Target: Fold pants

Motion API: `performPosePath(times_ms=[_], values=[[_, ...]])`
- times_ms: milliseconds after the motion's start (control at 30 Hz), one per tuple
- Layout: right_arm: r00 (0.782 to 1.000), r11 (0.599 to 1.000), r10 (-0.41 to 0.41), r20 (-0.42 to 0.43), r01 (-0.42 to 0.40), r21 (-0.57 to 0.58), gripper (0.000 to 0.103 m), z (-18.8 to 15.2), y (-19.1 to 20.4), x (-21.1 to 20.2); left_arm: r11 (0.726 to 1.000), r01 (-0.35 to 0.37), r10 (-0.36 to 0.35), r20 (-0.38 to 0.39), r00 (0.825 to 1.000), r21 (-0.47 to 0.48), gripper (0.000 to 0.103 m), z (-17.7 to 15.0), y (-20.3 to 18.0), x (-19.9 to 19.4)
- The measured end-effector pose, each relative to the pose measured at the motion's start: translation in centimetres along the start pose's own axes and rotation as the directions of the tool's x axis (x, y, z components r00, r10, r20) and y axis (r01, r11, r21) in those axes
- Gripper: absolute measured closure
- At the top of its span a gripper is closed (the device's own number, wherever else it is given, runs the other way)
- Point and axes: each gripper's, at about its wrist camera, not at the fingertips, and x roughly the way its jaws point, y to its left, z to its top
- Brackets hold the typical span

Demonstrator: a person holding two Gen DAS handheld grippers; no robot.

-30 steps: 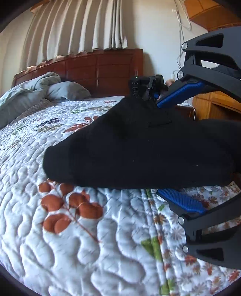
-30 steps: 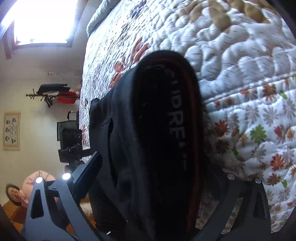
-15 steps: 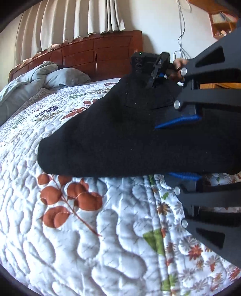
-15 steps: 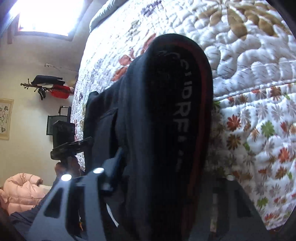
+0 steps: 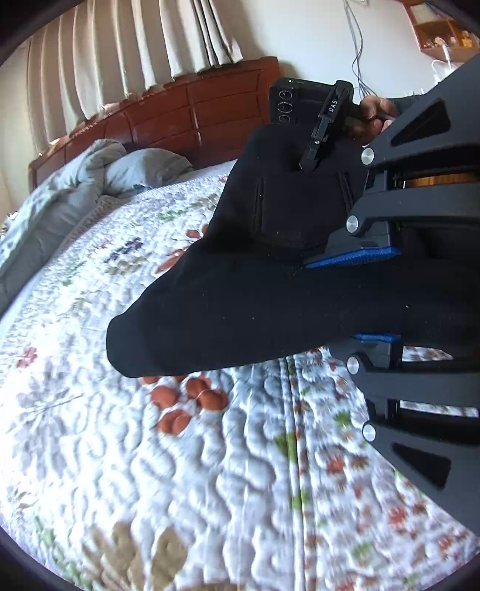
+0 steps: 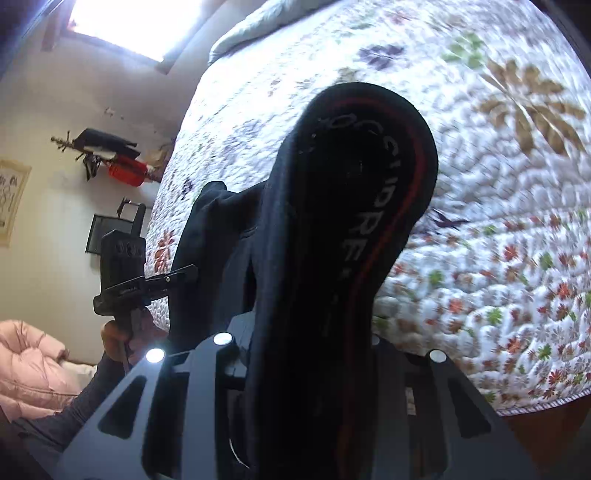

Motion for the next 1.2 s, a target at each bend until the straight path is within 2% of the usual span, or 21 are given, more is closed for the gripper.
performPosePath(times_ms=[133, 267, 400, 567, 733, 933, 1033, 1133, 1200], values=[[1.0, 0.998, 0.004, -0.004, -0.004, -0.056, 0.073, 1.7, 3.3, 0.9, 1.0, 0.002, -0.002, 0.058, 0.998, 0.004, 0.075, 0.5, 0.3, -3.5], [1.0, 0.993, 0.01, -0.017, -0.012, -0.114, 0.073, 5.0, 7.7, 3.3, 1.0, -0.009, 0.01, 0.112, 0.994, -0.005, 0.075, 2.0, 1.8, -6.8], [0.999, 0.987, 0.02, -0.035, -0.026, -0.158, 0.073, 8.2, 11.2, 6.1, 0.999, -0.028, 0.032, 0.168, 0.985, -0.024, 0.075, 4.6, 3.7, -9.9], [0.998, 0.981, 0.032, -0.061, -0.043, -0.19, 0.073, 10.8, 13.2, 9.2, 0.997, -0.064, 0.071, 0.206, 0.976, -0.043, 0.075, 8.6, 6.9, -12.2], [0.995, 0.982, 0.035, -0.091, -0.052, -0.183, 0.073, 13.8, 13.0, 12.5, 0.992, -0.104, 0.116, 0.202, 0.972, -0.068, 0.075, 13.0, 10.8, -12.7], [0.99, 0.99, 0.05, -0.134, -0.067, -0.125, 0.073, 17.4, 12.0, 18.8, 0.982, -0.145, 0.165, 0.178, 0.97, -0.123, 0.075, 17.7, 16.4, -12.0], [0.986, 0.994, 0.051, -0.157, -0.065, -0.087, 0.073, 18.5, 10.9, 21.6, 0.974, -0.154, 0.18, 0.151, 0.972, -0.167, 0.075, 18.6, 19.6, -11.1], [0.982, 0.995, 0.088, -0.165, -0.094, -0.029, 0.072, 18.9, 8.7, 22.7, 0.974, -0.12, 0.148, 0.141, 0.979, -0.191, 0.073, 18.2, 21.7, -10.1], [0.981, 0.995, 0.097, -0.171, -0.101, -0.018, 0.068, 18.8, 7.7, 23.0, 0.975, -0.092, 0.124, 0.151, 0.981, -0.203, 0.069, 17.4, 22.4, -9.9]])
